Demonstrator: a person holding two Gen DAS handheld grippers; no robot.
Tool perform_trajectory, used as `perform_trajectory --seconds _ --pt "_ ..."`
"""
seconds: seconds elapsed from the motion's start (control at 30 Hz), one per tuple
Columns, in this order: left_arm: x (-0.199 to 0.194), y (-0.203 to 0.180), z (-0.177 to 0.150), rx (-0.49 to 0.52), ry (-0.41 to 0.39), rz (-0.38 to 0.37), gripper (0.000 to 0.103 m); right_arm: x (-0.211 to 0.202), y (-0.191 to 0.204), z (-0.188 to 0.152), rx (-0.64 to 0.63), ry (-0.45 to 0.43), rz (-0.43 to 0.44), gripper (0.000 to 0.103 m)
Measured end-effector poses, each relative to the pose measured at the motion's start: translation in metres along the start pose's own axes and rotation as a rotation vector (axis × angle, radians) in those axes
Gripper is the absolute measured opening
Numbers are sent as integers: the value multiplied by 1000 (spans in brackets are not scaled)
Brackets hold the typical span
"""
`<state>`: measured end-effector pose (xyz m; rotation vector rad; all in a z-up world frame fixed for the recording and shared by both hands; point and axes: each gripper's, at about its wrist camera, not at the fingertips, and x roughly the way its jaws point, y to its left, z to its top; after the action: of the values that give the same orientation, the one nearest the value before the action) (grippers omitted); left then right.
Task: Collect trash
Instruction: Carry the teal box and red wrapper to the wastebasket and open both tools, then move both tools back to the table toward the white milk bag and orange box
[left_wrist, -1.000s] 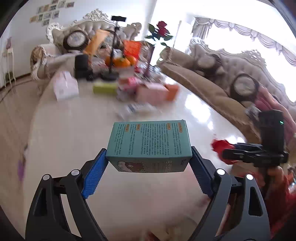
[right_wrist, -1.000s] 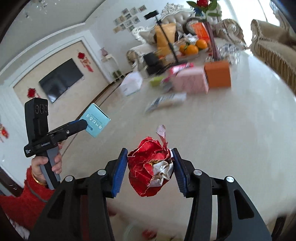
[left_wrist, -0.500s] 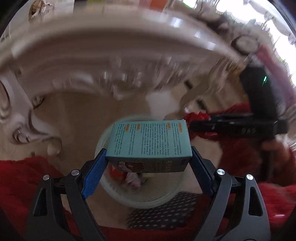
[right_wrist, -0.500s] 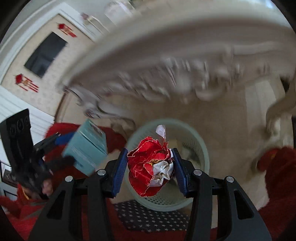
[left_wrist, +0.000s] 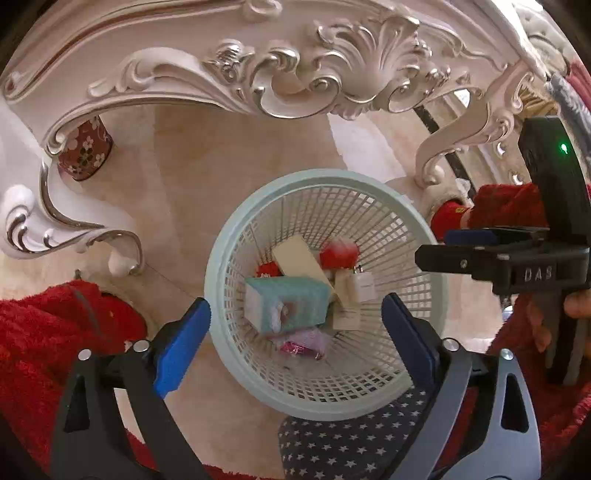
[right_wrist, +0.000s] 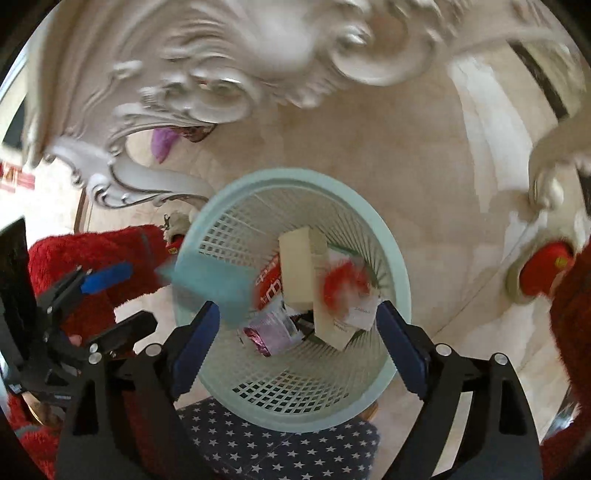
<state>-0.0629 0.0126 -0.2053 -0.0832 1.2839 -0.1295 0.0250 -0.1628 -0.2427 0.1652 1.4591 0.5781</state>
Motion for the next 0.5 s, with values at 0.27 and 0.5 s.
perform_trajectory --seconds 0.27,0.5 --pt "13 -13 -4 57 43 -8 91 1 -5 -6 34 -1 13 83" --pt "-22 -18 -5 91 -44 -23 91 -16 0 -8 11 -34 56 83"
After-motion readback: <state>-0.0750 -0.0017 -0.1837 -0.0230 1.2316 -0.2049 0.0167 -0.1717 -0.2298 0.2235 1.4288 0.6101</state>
